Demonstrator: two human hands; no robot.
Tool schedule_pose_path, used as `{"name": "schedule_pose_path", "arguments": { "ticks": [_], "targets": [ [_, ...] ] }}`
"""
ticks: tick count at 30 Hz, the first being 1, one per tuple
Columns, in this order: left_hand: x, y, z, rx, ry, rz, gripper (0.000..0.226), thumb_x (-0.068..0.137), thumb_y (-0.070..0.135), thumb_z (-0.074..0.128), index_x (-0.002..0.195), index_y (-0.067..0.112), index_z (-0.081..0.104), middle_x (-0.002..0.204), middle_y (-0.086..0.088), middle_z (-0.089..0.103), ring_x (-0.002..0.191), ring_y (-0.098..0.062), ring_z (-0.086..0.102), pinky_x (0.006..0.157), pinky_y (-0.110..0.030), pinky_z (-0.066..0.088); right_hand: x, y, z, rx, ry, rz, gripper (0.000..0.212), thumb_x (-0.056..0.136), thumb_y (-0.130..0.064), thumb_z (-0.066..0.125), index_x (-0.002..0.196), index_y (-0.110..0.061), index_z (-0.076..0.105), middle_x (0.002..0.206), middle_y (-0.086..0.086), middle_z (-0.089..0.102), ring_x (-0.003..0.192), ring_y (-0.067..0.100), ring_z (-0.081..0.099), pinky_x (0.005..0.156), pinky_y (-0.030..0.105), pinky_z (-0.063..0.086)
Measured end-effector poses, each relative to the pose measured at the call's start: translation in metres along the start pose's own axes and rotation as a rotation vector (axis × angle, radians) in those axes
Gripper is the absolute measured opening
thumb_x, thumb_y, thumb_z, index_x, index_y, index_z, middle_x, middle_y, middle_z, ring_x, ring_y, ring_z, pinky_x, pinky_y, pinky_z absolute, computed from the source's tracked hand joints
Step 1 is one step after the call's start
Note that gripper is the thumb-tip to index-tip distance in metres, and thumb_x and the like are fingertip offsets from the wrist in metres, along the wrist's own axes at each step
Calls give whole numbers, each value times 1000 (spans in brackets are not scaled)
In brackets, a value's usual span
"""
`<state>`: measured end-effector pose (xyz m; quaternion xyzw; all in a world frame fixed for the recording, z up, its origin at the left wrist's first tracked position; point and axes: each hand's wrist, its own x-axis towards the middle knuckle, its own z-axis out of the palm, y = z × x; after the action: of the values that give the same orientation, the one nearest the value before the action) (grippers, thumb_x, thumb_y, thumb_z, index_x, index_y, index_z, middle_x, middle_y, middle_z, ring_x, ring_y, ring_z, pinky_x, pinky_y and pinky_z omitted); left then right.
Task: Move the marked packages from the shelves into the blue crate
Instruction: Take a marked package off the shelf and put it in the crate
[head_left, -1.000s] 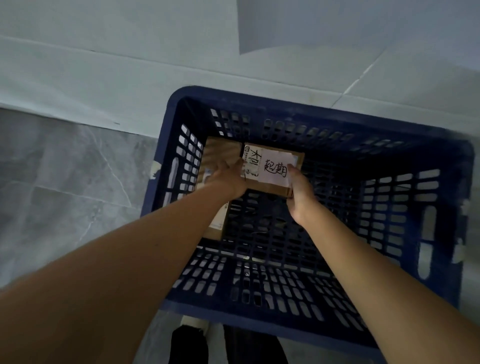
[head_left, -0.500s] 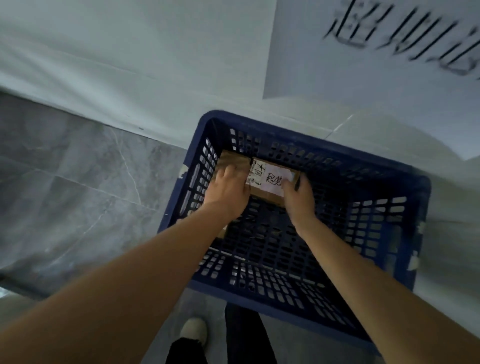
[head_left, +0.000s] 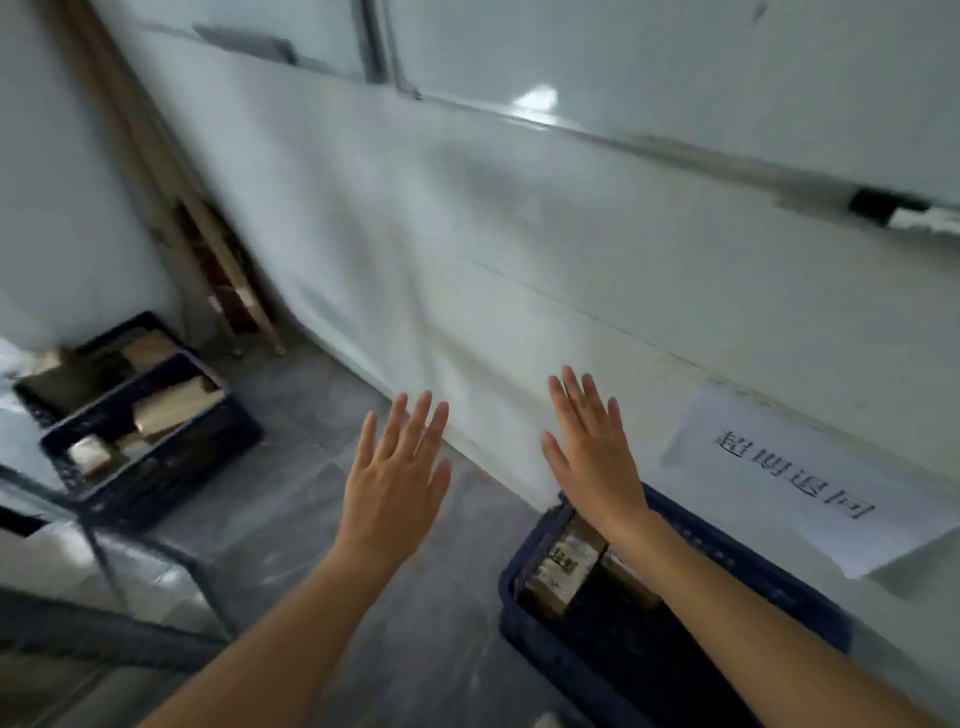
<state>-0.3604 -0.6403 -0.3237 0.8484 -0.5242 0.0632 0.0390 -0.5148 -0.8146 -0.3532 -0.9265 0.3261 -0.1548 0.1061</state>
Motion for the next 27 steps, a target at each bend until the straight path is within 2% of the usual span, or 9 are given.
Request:
{"name": "schedule_pose_path", "arguments": {
  "ticks": [3, 7, 10, 12, 14, 16, 18, 22, 27],
  "targets": [
    [-63, -93, -95, 110, 87, -147, 58, 99, 40, 32, 152, 18, 19, 160, -2, 17, 148, -25, 8, 121, -47, 8, 22, -122, -31, 54, 20, -202, 62, 104, -34, 35, 156, -17, 5, 161, -3, -7, 150, 18, -7, 119, 36, -9],
    [-146, -194, -201, 265, 203, -415, 58, 101, 41, 26, 153, 20, 13, 161, -1, 9, 149, -23, 1, 121, -44, 3, 42, -298, -64, 116, 87, -464, 62, 102, -35, 40, 155, -14, 15, 163, 3, 9, 151, 21, 2, 120, 40, 0],
    [-212, -247, -258, 370, 286, -588, 59, 100, 43, 15, 154, 21, 7, 161, -3, 4, 149, -24, -3, 121, -45, 4, 41, -420, -86, 166, 127, -656, 63, 102, -38, 38, 155, -13, 14, 163, 3, 9, 149, 19, -1, 121, 43, 2],
    [-254, -277, -290, 429, 307, -686, 59, 100, 43, 10, 153, 21, 2, 161, -3, 2, 148, -24, -3, 121, -46, 4, 34, -492, -99, 192, 159, -794, 63, 102, -38, 39, 154, -12, 16, 162, 5, 11, 150, 23, 6, 121, 43, 2],
    [-296, -304, -318, 488, 324, -797, 58, 100, 44, 12, 153, 20, 7, 161, -4, 6, 148, -25, 1, 120, -47, 8, 22, -557, -107, 185, 198, -931, 62, 103, -40, 35, 155, -13, 12, 163, 6, 8, 151, 25, 5, 120, 42, 0],
    [-337, -326, -342, 551, 337, -902, 59, 100, 44, 16, 153, 17, 13, 161, -6, 9, 148, -26, 5, 120, -47, 10, 9, -613, -113, 202, 213, -1040, 62, 104, -42, 28, 155, -13, 8, 163, 5, 2, 150, 23, -1, 119, 41, -3],
    [-378, -343, -361, 619, 338, -1002, 60, 100, 45, 15, 153, 17, 11, 161, -6, 9, 148, -26, 4, 120, -46, 9, -7, -663, -117, 232, 198, -1149, 64, 102, -44, 24, 155, -13, 5, 162, 5, -2, 150, 22, -4, 121, 42, -1],
    [-452, -363, -386, 701, 346, -1165, 60, 100, 45, 10, 153, 17, 12, 160, -7, 10, 148, -27, 4, 120, -46, 7, -47, -746, -115, 280, 201, -1323, 65, 102, -45, 26, 155, -15, 3, 163, 3, -1, 150, 22, -6, 119, 41, -5],
    [-540, -357, -381, 732, 309, -1362, 57, 100, 40, 12, 152, 16, 17, 160, -9, 14, 148, -29, 6, 119, -51, 13, -114, -827, -98, 334, 150, -1499, 67, 102, -45, 29, 155, -13, 5, 163, 5, 0, 147, 18, -11, 119, 39, -5]
  ]
}}
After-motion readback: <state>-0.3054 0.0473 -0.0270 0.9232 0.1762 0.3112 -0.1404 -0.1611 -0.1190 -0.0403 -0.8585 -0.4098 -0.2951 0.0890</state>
